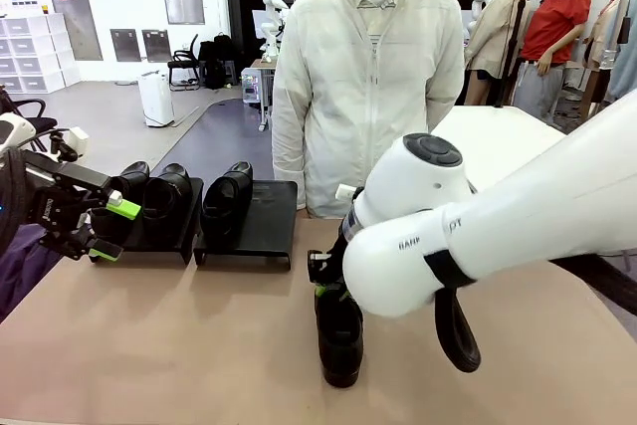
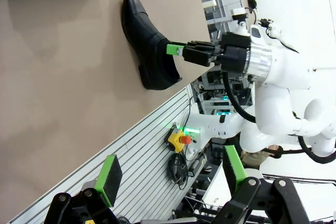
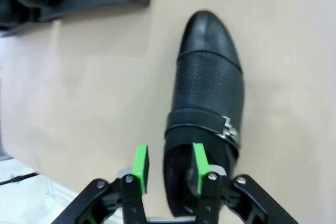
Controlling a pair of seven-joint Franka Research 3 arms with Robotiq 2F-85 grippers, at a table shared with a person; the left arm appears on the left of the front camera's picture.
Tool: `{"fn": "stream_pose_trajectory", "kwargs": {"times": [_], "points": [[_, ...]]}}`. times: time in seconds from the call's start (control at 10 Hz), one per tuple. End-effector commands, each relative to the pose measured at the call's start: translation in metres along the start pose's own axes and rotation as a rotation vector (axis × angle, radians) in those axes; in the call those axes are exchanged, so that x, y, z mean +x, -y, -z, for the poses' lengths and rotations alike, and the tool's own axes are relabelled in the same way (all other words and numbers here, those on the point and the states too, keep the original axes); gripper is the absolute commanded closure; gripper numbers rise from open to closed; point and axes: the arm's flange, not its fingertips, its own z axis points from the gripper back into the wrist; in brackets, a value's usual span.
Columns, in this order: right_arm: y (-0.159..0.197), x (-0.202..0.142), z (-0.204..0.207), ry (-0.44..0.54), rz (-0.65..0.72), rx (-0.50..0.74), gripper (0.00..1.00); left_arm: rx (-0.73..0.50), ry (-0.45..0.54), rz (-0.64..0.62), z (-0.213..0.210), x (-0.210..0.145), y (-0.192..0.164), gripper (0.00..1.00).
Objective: Organize the shoes by placing them on the stand.
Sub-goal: Pick up one Shoe and place it in the middle of the table.
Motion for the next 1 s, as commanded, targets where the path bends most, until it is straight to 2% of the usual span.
{"fn": "stream_pose_trajectory", "kwargs": {"times": [0.0, 0.2, 0.5, 0.7, 0.9], "points": [[0.043, 0.007, -0.07, -0.036, 0.016, 0.135, 0.0, 0.003, -0.01, -0.001, -0.002, -0.002, 0.0, 0.0], [0.113, 0.022, -0.135, -0.022, 0.05, 0.136, 0.0, 0.003, -0.01, -0.001, -0.002, -0.002, 0.0, 0.0], [0.246, 0.05, -0.203, -0.128, 0.182, 0.28, 0.0, 0.003, -0.01, -0.001, -0.002, -0.002, 0.0, 0.0], [0.306, 0.058, -0.221, -0.181, 0.278, 0.369, 0.0, 0.003, -0.01, -0.001, -0.002, -0.002, 0.0, 0.0], [0.331, 0.054, -0.214, -0.188, 0.324, 0.411, 0.0, 0.003, -0.01, -0.001, -0.002, -0.002, 0.0, 0.0]]}}
